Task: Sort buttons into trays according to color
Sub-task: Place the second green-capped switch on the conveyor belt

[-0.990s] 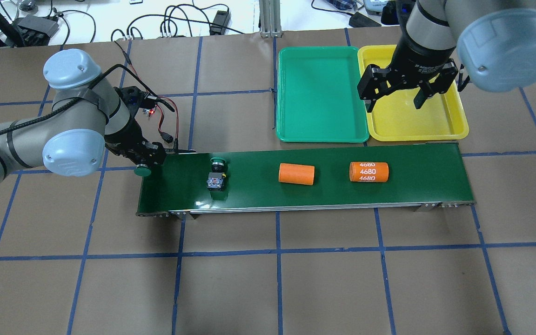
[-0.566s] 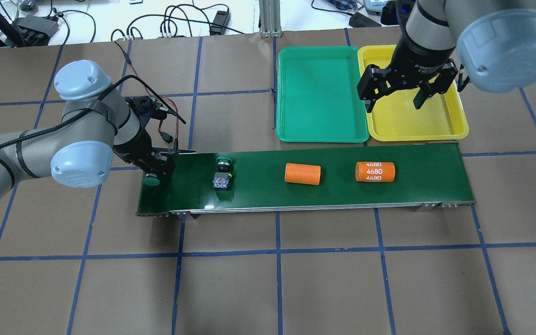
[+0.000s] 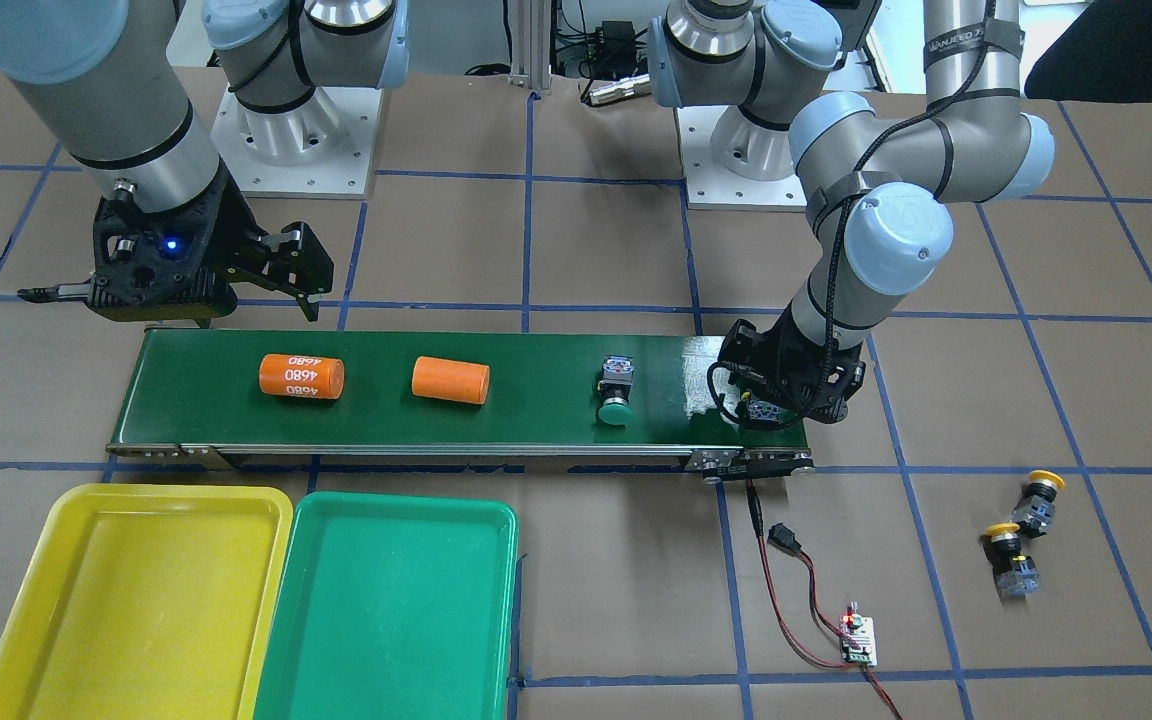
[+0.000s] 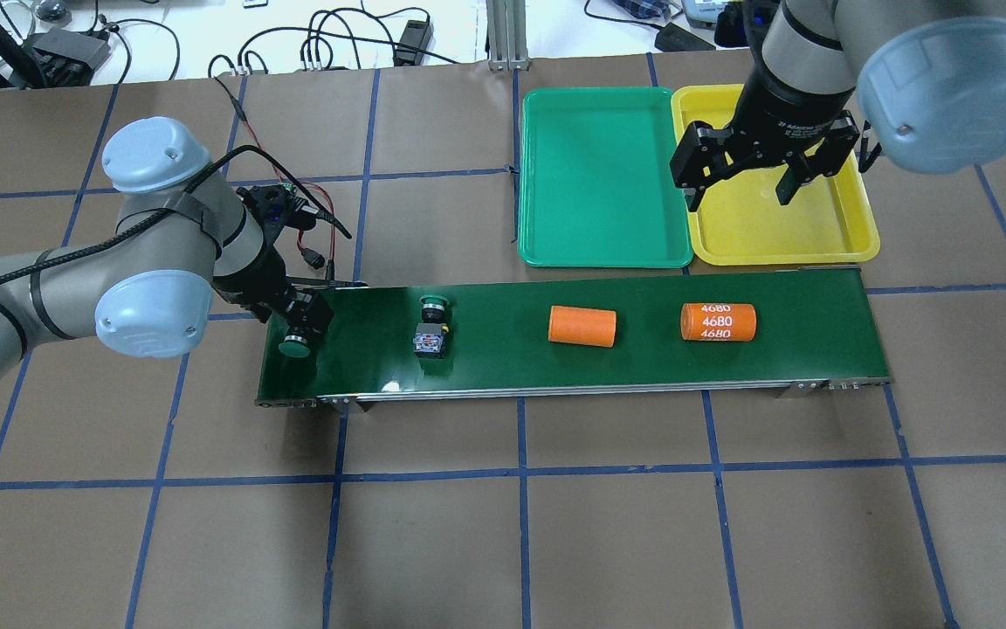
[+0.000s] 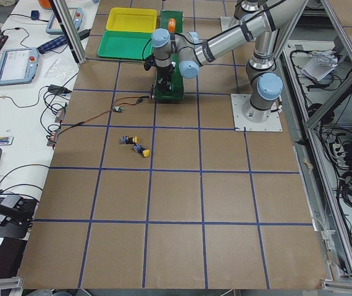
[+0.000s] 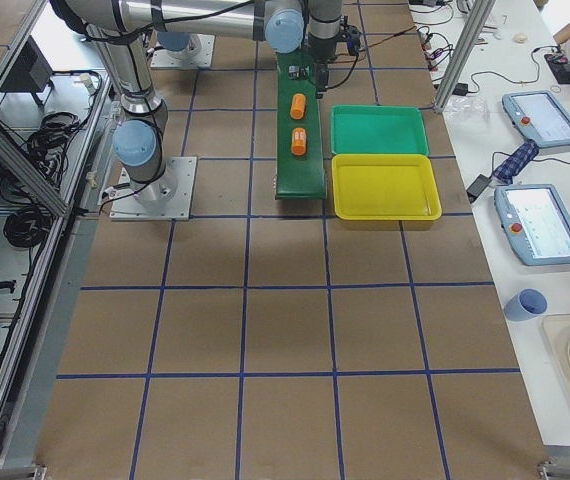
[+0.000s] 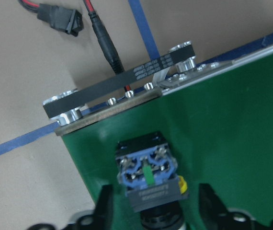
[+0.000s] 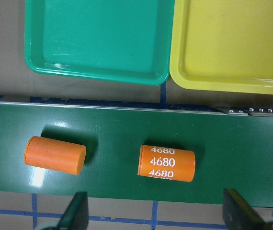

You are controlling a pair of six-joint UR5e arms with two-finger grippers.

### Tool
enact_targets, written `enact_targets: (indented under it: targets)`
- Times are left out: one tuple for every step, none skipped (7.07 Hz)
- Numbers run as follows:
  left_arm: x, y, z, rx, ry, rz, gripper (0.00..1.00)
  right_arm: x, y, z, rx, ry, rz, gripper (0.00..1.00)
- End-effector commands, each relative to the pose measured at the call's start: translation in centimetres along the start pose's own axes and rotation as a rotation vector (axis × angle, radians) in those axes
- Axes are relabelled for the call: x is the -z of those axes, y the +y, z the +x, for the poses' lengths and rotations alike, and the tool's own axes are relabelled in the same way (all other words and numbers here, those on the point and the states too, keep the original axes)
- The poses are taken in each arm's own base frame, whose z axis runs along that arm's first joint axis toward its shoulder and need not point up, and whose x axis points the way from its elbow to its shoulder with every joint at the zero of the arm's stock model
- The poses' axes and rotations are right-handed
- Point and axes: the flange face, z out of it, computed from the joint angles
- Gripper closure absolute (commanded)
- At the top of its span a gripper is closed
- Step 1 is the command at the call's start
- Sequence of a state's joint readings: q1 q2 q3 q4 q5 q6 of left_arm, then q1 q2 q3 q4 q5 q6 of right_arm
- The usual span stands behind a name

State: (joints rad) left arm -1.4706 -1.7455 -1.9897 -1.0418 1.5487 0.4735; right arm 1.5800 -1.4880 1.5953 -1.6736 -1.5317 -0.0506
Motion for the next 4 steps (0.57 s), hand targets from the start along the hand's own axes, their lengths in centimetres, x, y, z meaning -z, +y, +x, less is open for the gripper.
enact_targets:
  targets:
    - [3.3, 0.1, -1.2, 0.023, -0.037, 0.066, 0.0, 0.0, 0.0, 0.0, 0.0, 0.001, 0.0, 0.0]
    - [5.3, 0.1, -6.1, 0.117, -0.054, 0.107, 0.0, 0.0, 0.0, 0.1, -0.002, 0.001, 0.0, 0.0]
    - [7.1, -0.1, -12.4, 0.201, -0.079, 0.141, 0.0, 0.0, 0.0, 0.0, 0.0, 0.001, 0.0, 0.0]
    - [7.9, -0.5, -16.8, 0.255, -0.098, 0.155, 0.0, 0.0, 0.0, 0.1, -0.002, 0.001, 0.0, 0.0]
